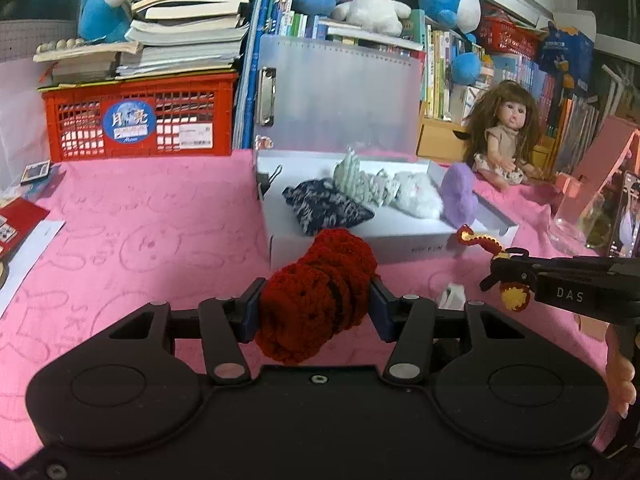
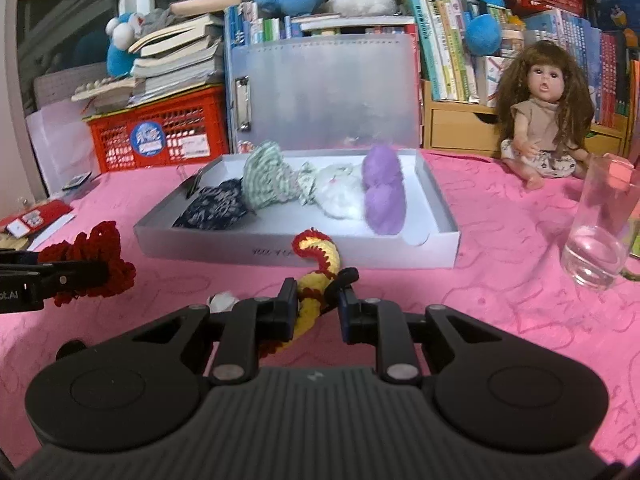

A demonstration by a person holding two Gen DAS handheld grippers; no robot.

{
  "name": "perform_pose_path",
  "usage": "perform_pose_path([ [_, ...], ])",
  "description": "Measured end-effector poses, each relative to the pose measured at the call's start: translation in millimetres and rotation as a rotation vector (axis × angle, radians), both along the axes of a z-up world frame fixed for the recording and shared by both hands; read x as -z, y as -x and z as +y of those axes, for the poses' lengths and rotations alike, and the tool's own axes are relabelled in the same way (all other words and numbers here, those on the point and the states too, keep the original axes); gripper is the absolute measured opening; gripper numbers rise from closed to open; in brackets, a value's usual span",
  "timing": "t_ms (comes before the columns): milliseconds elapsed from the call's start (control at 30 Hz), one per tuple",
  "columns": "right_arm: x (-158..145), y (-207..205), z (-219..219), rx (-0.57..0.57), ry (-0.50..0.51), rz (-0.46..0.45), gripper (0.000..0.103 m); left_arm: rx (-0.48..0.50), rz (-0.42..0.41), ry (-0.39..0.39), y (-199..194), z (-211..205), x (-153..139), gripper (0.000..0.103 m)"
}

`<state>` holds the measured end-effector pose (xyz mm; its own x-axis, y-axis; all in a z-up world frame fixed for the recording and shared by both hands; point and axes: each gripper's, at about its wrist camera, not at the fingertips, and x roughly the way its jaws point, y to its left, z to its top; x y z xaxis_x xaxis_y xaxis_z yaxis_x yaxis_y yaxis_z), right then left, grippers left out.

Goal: Organize objects
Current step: 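Lift and carry the red roll and snake over the white box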

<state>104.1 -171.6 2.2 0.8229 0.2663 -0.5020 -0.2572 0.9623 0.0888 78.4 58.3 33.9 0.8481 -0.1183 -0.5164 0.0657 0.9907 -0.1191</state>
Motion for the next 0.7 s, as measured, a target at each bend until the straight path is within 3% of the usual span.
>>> perform_pose_path([
  [500, -22.6, -53.0, -15.9, 0.040, -0.061, 0.045, 0.025, -0.014, -0.014, 0.040, -73.2, -14.2, -18.9, 0.050],
  [700, -18.8, -83.7, -23.1, 0.047, -0.099, 0.113, 0.023, -0.032, 0.032, 0.065, -109.8, -13.7, -10.5, 0.050],
])
